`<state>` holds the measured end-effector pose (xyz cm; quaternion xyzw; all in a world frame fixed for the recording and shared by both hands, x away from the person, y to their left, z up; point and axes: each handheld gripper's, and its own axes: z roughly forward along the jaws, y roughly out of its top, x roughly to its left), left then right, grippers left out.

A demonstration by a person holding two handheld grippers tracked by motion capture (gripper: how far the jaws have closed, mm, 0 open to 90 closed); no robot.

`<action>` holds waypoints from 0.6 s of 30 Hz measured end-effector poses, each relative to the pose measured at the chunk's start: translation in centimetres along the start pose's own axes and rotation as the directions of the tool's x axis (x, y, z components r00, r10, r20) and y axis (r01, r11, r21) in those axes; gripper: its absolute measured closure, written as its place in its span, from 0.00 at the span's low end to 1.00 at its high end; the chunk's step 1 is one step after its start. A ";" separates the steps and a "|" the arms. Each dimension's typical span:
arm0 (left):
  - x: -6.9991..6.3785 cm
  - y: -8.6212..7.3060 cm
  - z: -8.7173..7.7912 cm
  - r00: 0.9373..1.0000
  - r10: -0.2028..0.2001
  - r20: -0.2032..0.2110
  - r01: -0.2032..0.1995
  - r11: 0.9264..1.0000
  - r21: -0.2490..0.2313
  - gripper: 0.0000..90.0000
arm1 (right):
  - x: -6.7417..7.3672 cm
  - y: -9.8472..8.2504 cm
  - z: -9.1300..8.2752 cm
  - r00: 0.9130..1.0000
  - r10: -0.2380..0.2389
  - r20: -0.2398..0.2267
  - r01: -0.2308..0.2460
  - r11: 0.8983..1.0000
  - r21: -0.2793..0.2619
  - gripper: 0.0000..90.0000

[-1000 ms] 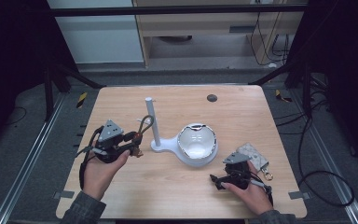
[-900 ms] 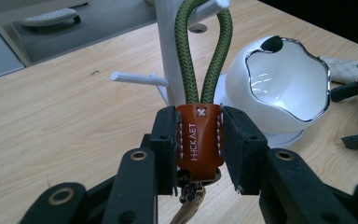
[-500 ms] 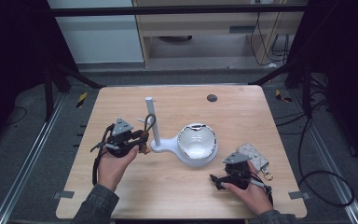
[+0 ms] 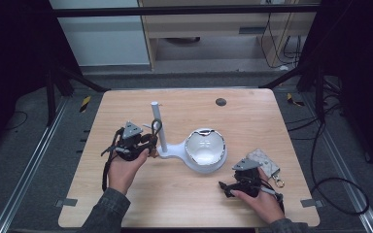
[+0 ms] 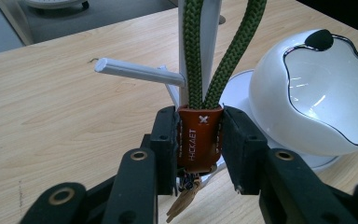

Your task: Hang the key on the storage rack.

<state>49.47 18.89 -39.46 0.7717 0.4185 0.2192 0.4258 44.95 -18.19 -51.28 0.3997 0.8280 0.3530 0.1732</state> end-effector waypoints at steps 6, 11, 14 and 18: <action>-0.1 0.1 0.0 1.000 0.004 0.000 -0.004 1.000 0.007 0.73 | 0.0 0.0 0.0 1.000 -0.003 0.002 0.003 1.000 0.000 0.01; 0.0 0.1 0.0 1.000 -0.001 0.004 0.001 1.000 0.006 0.73 | 0.0 0.0 0.0 1.000 -0.004 0.002 0.004 1.000 0.000 0.01; 0.0 0.0 0.0 1.000 0.000 0.011 0.000 1.000 0.016 0.66 | 0.0 0.0 0.0 1.000 -0.003 0.002 0.003 1.000 0.000 0.01; -0.1 -0.9 -0.5 1.000 0.028 -0.010 -0.028 0.999 0.026 0.52 | 0.0 0.0 0.0 1.000 -0.001 0.003 0.001 1.000 0.001 0.01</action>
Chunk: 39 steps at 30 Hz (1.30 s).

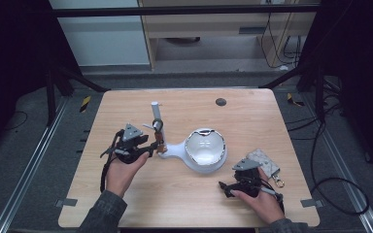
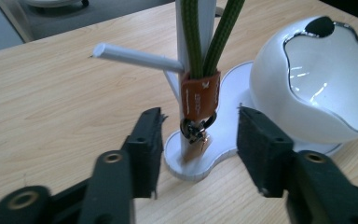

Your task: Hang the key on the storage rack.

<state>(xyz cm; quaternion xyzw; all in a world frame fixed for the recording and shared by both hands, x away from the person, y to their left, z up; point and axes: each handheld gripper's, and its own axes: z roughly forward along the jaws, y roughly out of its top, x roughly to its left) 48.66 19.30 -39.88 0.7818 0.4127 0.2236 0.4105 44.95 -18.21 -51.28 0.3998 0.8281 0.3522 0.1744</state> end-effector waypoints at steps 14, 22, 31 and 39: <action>2.9 -6.6 2.1 0.999 -0.008 -0.033 0.012 0.992 0.125 0.12 | 0.0 0.0 0.0 1.000 0.007 0.001 -0.007 1.000 0.001 0.01; 4.5 -8.3 3.0 1.000 0.014 -0.023 -0.012 0.993 0.121 0.09 | -0.1 0.1 -1.1 1.000 0.005 -0.009 -0.005 1.000 0.003 0.07; 4.5 -9.8 3.6 0.999 0.031 -0.013 -0.028 0.980 0.195 0.08 | -0.6 3.0 -5.7 0.995 -0.021 0.100 0.020 1.000 0.009 0.09; 5.3 -10.4 3.9 0.999 -0.007 -0.032 0.013 0.981 0.191 0.04 | -3.8 3.4 -8.3 0.989 0.038 0.143 -0.047 0.997 0.057 0.08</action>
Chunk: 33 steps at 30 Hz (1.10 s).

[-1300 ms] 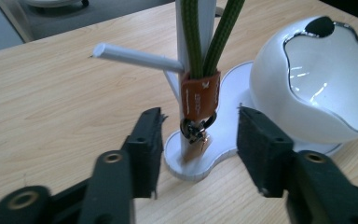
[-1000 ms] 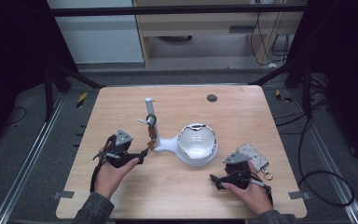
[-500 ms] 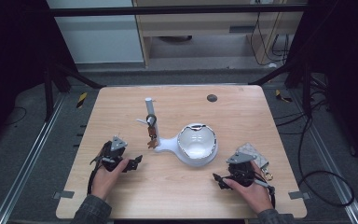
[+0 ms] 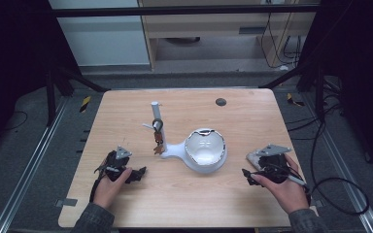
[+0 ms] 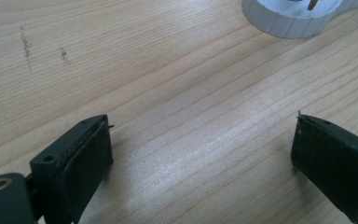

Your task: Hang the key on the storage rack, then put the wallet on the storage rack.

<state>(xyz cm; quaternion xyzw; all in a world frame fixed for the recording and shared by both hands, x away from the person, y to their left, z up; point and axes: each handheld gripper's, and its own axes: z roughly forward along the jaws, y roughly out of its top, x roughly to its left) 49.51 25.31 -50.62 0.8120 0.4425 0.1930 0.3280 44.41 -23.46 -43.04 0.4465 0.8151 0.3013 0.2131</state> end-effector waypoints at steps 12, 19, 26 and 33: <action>0.4 -0.2 0.1 1.000 -0.010 0.000 0.010 1.000 -0.020 0.02 | -2.0 -0.8 -1.0 0.997 0.065 0.047 -0.066 0.997 0.028 0.06; 0.2 -0.1 0.2 1.000 -0.011 -0.010 0.011 1.000 -0.013 0.00 | -1.8 -1.7 -1.3 0.995 0.065 0.073 -0.068 0.997 0.031 0.06; 0.3 -0.1 0.3 1.000 -0.012 -0.003 0.012 1.000 -0.010 0.00 | -1.8 -3.3 -0.5 0.996 0.070 0.051 -0.075 0.992 0.102 0.06; 0.3 0.0 0.3 1.000 -0.012 -0.003 0.012 1.000 -0.011 0.00 | -2.8 -3.4 0.2 0.994 0.099 0.044 -0.104 0.984 0.144 0.09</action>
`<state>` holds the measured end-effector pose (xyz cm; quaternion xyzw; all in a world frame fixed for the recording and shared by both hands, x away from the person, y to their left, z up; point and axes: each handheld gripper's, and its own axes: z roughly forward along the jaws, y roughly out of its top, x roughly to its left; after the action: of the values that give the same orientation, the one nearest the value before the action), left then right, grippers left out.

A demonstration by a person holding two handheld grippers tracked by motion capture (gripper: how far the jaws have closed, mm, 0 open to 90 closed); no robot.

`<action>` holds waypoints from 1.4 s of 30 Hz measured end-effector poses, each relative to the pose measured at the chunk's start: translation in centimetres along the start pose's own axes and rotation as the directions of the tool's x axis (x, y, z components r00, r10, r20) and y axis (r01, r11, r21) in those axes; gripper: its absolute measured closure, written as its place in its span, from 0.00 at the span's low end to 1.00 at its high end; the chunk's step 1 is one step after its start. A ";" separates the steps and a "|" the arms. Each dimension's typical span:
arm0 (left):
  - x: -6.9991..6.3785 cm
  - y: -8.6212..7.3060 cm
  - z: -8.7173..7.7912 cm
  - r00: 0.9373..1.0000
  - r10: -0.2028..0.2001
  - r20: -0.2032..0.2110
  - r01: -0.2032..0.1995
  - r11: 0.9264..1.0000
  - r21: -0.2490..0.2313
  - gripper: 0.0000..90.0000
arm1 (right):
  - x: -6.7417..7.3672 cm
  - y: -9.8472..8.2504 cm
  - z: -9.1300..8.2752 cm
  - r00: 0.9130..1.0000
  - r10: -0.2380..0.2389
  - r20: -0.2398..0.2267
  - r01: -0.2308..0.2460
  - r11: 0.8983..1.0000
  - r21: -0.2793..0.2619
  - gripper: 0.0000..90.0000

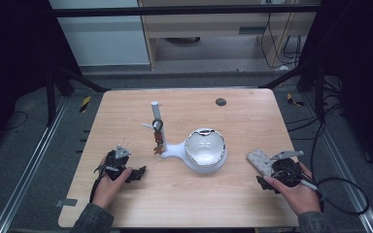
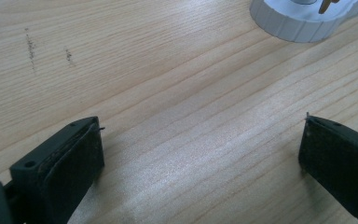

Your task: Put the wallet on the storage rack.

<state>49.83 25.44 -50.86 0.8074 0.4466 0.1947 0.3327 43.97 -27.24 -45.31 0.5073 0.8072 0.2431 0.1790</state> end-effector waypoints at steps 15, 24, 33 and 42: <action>0.0 0.0 0.0 1.000 0.000 0.000 0.000 1.000 0.000 0.00 | -1.5 0.3 1.4 1.000 0.014 -0.011 -0.013 0.999 0.036 0.11; 0.0 0.0 0.0 1.000 0.004 0.004 -0.004 1.000 0.000 0.00 | -3.2 0.8 2.8 0.999 0.030 -0.028 -0.026 0.993 0.114 0.14; 0.0 0.0 0.0 1.000 0.008 0.007 -0.008 1.000 0.000 0.00 | -3.5 0.9 3.6 0.999 0.026 -0.041 -0.021 0.991 0.135 0.18; 0.0 0.0 0.1 1.000 0.010 0.009 -0.010 1.000 -0.001 0.00 | -3.2 1.2 4.0 0.999 -0.022 -0.038 0.027 0.989 0.143 0.31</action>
<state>49.89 25.41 -50.87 0.8105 0.4409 0.1929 0.3340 48.33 -28.86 -47.71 0.5045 0.8319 0.1911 0.1303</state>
